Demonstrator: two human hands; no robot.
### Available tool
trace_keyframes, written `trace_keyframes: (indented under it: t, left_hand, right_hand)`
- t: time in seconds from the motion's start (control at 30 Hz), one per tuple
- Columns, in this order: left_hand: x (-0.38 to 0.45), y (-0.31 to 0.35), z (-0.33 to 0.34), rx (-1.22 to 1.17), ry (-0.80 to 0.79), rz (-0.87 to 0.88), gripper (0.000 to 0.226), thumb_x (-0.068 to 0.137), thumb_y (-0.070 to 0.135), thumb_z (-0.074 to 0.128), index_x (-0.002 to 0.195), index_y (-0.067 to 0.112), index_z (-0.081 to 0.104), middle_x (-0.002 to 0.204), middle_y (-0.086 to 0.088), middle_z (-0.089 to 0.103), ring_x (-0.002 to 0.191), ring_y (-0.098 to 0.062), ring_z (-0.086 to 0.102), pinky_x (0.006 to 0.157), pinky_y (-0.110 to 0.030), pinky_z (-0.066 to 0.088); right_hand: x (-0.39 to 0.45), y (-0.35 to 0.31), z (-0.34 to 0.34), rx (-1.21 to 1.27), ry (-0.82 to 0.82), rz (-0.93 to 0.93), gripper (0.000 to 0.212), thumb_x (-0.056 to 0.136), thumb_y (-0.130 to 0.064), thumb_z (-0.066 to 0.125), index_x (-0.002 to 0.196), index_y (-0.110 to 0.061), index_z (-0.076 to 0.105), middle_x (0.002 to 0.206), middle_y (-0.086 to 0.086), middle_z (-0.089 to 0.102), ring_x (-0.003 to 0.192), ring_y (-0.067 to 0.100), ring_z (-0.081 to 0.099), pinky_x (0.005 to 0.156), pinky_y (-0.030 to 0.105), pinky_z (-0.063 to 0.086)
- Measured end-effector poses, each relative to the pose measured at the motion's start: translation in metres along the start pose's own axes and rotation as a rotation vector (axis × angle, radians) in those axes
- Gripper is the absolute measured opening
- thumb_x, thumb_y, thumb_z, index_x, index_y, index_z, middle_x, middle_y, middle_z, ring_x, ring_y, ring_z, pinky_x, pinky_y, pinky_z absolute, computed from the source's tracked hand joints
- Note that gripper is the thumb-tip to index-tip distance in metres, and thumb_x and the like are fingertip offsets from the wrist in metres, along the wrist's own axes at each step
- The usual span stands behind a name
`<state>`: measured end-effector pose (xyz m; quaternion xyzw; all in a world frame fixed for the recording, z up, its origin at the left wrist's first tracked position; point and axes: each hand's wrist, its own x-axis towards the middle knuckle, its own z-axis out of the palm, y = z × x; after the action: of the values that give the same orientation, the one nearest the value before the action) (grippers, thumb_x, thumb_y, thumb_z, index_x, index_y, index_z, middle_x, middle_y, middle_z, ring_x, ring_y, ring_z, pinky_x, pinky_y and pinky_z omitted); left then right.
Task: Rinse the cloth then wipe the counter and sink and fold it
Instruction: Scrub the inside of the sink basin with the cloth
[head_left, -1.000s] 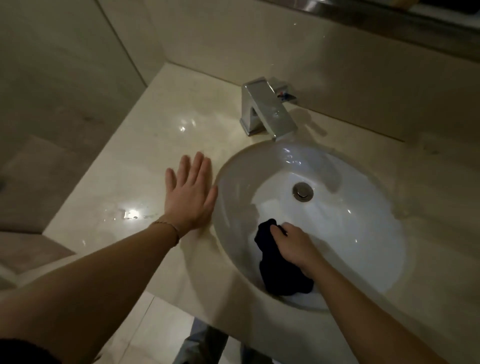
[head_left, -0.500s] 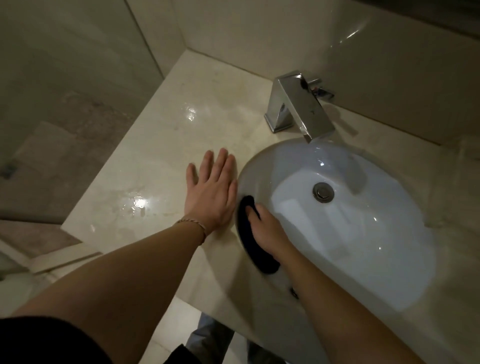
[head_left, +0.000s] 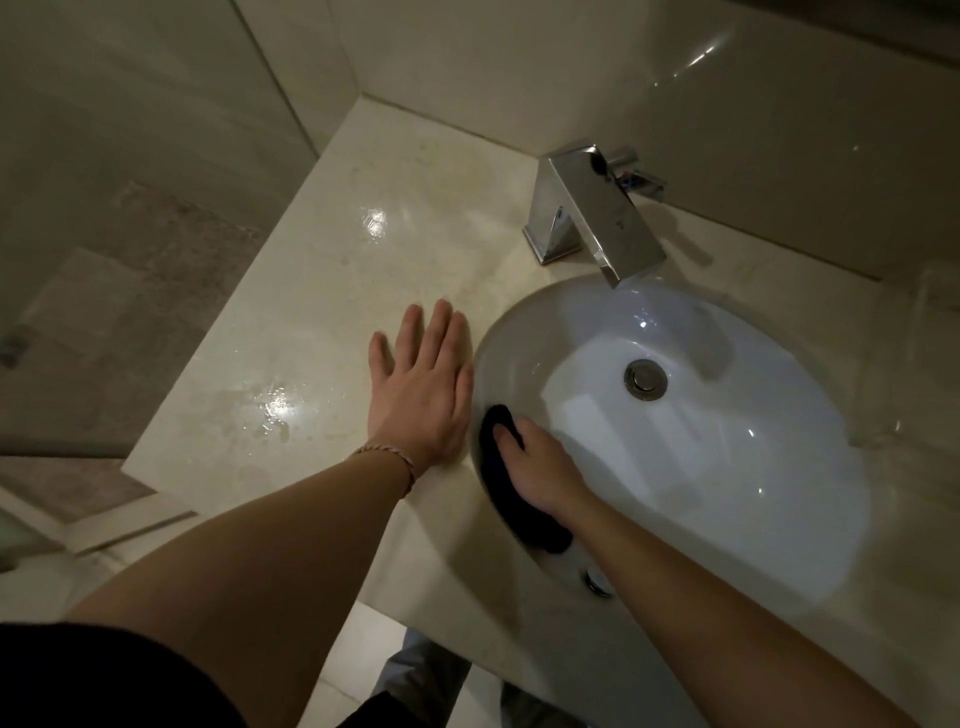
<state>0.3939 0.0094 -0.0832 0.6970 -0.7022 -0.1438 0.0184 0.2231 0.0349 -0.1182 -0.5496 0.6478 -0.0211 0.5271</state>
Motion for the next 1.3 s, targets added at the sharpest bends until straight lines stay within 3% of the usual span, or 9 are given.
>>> trace_keyframes:
  t: [0.17, 0.37, 0.43, 0.57, 0.67, 0.8, 0.93, 1.0, 1.3]
  left_hand:
    - [0.001, 0.0, -0.001, -0.004, -0.01, 0.001, 0.061, 0.107, 0.043, 0.017, 0.163, 0.023, 0.002, 0.171, 0.004, -0.007, 0.156, -0.022, -0.015, 0.124, -0.058, -0.004]
    - [0.001, 0.0, 0.0, -0.02, -0.01, 0.003, 0.061, 0.107, 0.043, 0.018, 0.164, 0.024, 0.002, 0.171, 0.005, -0.008, 0.156, -0.021, -0.017, 0.124, -0.058, -0.006]
    - [0.001, 0.0, -0.001, -0.027, -0.016, 0.0, 0.061, 0.108, 0.043, 0.018, 0.163, 0.024, 0.001, 0.171, 0.006, -0.008, 0.156, -0.02, -0.017, 0.124, -0.057, -0.006]
    - [0.0, 0.0, -0.002, -0.026, -0.017, 0.002, 0.062, 0.107, 0.044, 0.015, 0.164, 0.024, 0.002, 0.171, 0.006, -0.008, 0.156, -0.021, -0.016, 0.124, -0.058, -0.006]
    - [0.001, 0.001, -0.001, -0.021, -0.026, -0.002, 0.062, 0.107, 0.044, 0.016, 0.164, 0.024, 0.002, 0.171, 0.006, -0.008, 0.156, -0.021, -0.016, 0.124, -0.058, -0.006]
    - [0.002, 0.001, -0.002, -0.004, -0.025, 0.0, 0.062, 0.107, 0.044, 0.015, 0.163, 0.023, 0.0, 0.171, 0.006, -0.01, 0.156, -0.022, -0.018, 0.124, -0.058, -0.006]
    - [0.001, -0.001, 0.0, 0.005, -0.014, 0.002, 0.063, 0.106, 0.047, 0.01, 0.163, 0.025, -0.003, 0.17, 0.006, -0.014, 0.155, -0.02, -0.022, 0.124, -0.054, -0.011]
    - [0.001, -0.001, 0.001, 0.013, -0.014, 0.001, 0.063, 0.106, 0.048, 0.01, 0.163, 0.026, -0.003, 0.169, 0.007, -0.015, 0.155, -0.019, -0.022, 0.124, -0.054, -0.011]
    - [0.002, 0.001, -0.003, 0.003, -0.029, -0.005, 0.064, 0.104, 0.047, 0.01, 0.164, 0.025, 0.0, 0.17, 0.008, -0.013, 0.155, -0.02, -0.02, 0.124, -0.056, -0.007]
  right_hand:
    - [0.037, -0.027, 0.005, 0.17, 0.139, 0.015, 0.045, 0.104, -0.053, 0.03, 0.136, -0.027, 0.047, 0.137, 0.004, 0.055, 0.124, 0.028, 0.054, 0.105, 0.047, 0.043]
    - [-0.005, 0.009, -0.002, -0.089, -0.044, -0.087, 0.029, 0.104, -0.052, 0.033, 0.092, -0.03, 0.046, 0.1, -0.003, 0.059, 0.094, 0.02, 0.057, 0.081, 0.038, 0.045]
    - [-0.017, 0.03, -0.009, -0.184, -0.1, -0.122, 0.029, 0.104, -0.052, 0.034, 0.087, -0.03, 0.044, 0.09, -0.007, 0.056, 0.087, 0.018, 0.056, 0.073, 0.036, 0.043]
    - [-0.028, 0.051, -0.019, -0.283, -0.139, -0.129, 0.032, 0.104, -0.052, 0.034, 0.09, -0.026, 0.047, 0.087, -0.005, 0.056, 0.084, 0.015, 0.055, 0.074, 0.036, 0.046]
    - [-0.026, 0.044, -0.014, -0.29, -0.065, -0.135, 0.032, 0.104, -0.049, 0.035, 0.092, -0.023, 0.05, 0.088, -0.003, 0.057, 0.084, 0.018, 0.056, 0.069, 0.035, 0.043]
    - [0.005, 0.012, 0.005, -0.121, 0.113, -0.123, 0.032, 0.103, -0.05, 0.035, 0.094, -0.025, 0.052, 0.099, 0.0, 0.059, 0.091, 0.023, 0.058, 0.081, 0.04, 0.048]
    - [0.041, -0.023, 0.015, 0.171, 0.329, -0.045, 0.04, 0.104, -0.05, 0.035, 0.122, -0.024, 0.058, 0.12, 0.002, 0.062, 0.112, 0.025, 0.058, 0.096, 0.044, 0.047]
    - [0.043, -0.024, 0.014, 0.194, 0.361, -0.033, 0.04, 0.104, -0.051, 0.036, 0.125, -0.025, 0.058, 0.121, 0.002, 0.063, 0.113, 0.025, 0.058, 0.096, 0.042, 0.047]
    - [-0.007, 0.041, -0.003, -0.232, -0.018, -0.164, 0.032, 0.103, -0.053, 0.035, 0.113, -0.028, 0.053, 0.102, -0.009, 0.055, 0.097, 0.017, 0.055, 0.082, 0.036, 0.047]
